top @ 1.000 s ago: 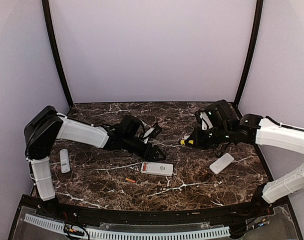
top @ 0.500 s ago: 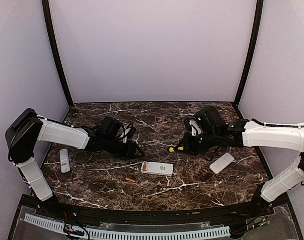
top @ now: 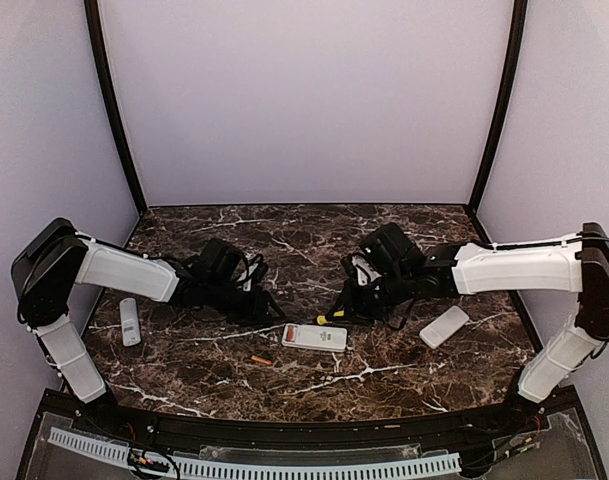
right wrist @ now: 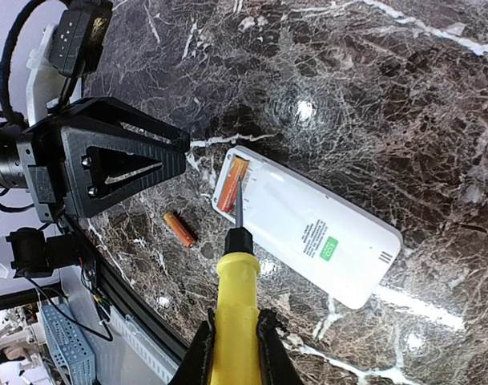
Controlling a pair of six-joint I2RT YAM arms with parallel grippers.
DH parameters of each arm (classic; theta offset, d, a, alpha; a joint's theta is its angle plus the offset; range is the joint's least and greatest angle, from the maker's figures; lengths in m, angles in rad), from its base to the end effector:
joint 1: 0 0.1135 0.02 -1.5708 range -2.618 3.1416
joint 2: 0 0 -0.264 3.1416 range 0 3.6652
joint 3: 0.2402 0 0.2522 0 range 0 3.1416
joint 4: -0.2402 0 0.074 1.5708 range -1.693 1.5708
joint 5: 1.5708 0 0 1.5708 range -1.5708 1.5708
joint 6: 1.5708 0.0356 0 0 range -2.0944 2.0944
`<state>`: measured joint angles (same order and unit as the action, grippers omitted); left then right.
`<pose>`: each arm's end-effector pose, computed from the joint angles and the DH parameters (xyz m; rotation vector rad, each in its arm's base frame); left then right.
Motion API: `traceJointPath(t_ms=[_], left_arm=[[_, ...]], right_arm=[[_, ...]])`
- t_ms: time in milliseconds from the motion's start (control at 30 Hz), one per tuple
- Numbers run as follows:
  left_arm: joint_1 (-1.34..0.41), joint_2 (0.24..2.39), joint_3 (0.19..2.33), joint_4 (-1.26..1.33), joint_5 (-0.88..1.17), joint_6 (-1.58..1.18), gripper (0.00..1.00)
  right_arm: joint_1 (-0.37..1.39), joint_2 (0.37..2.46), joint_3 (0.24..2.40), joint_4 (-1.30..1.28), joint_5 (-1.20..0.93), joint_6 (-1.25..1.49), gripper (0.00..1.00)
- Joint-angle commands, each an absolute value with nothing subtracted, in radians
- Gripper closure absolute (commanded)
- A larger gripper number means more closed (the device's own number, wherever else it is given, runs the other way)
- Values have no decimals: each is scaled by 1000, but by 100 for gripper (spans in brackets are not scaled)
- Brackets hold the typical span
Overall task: Unload the batteries from the remote control
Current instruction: Remove the battery from the remote control without the battery cover.
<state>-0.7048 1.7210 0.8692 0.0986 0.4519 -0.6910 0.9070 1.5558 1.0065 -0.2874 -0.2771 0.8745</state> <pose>0.2515 -0.2343 0.1572 0.2714 2.5465 -1.1582 0.1949 0.2650 0.2204 -0.1883 2.6936 1.0425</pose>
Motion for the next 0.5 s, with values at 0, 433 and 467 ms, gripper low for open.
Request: traceJointPath(t_ms=[0,433,467], left_arm=[[-706,1725,850,76,451,-697,66],[-706,1748,843,81,484,-702,70],[-706,1753,845,81,488,-701,71]], right_arm=[[927,1590,1048,-259,-314,905,100],[943,1640,1085,-299,-319,940,100],[944,1642,1086,-302,-318,941,100]])
